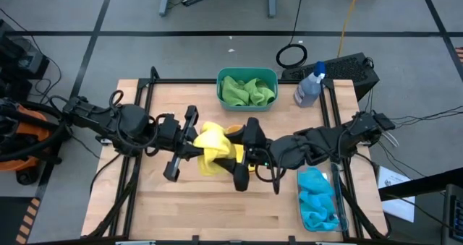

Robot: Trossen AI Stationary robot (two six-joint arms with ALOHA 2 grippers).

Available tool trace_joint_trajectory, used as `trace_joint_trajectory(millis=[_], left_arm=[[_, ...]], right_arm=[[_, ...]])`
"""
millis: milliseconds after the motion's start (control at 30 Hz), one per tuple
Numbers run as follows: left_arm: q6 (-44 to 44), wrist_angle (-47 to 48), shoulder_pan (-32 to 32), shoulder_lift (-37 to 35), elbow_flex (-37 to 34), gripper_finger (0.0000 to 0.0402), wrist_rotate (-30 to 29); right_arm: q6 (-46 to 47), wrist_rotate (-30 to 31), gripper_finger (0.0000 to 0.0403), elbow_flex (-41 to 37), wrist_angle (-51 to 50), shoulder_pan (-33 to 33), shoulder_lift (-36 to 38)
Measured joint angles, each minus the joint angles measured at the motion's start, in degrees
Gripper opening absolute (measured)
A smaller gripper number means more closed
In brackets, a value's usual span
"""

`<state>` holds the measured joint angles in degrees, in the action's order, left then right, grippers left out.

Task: Sort microfiber towel by color & place in baskets
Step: Put the yellow microfiber towel into the yellow bin

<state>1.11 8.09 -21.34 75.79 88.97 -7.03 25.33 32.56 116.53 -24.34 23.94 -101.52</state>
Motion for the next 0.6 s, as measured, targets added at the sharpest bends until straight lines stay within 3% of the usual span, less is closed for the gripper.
trace_joint_trajectory(millis=[133, 367, 600], left_arm=[[2.8, 0.0, 0.0, 0.0, 0.0, 0.0017, 0.0], [15.9, 0.5, 0.0, 0.0, 0.0, 0.0023, -1.3], [23.1, 5.8, -0.9, -0.3, 0.0, 0.0086, -1.4]], right_arm=[[-0.3, 0.0, 0.0228, 0.9, -0.7, 0.0, -0.1], [-0.5, -2.2, 0.0025, 2.2, -2.1, 0.1, -0.1], [2.9, -2.5, 0.002, 2.1, -8.5, 0.5, 2.7]])
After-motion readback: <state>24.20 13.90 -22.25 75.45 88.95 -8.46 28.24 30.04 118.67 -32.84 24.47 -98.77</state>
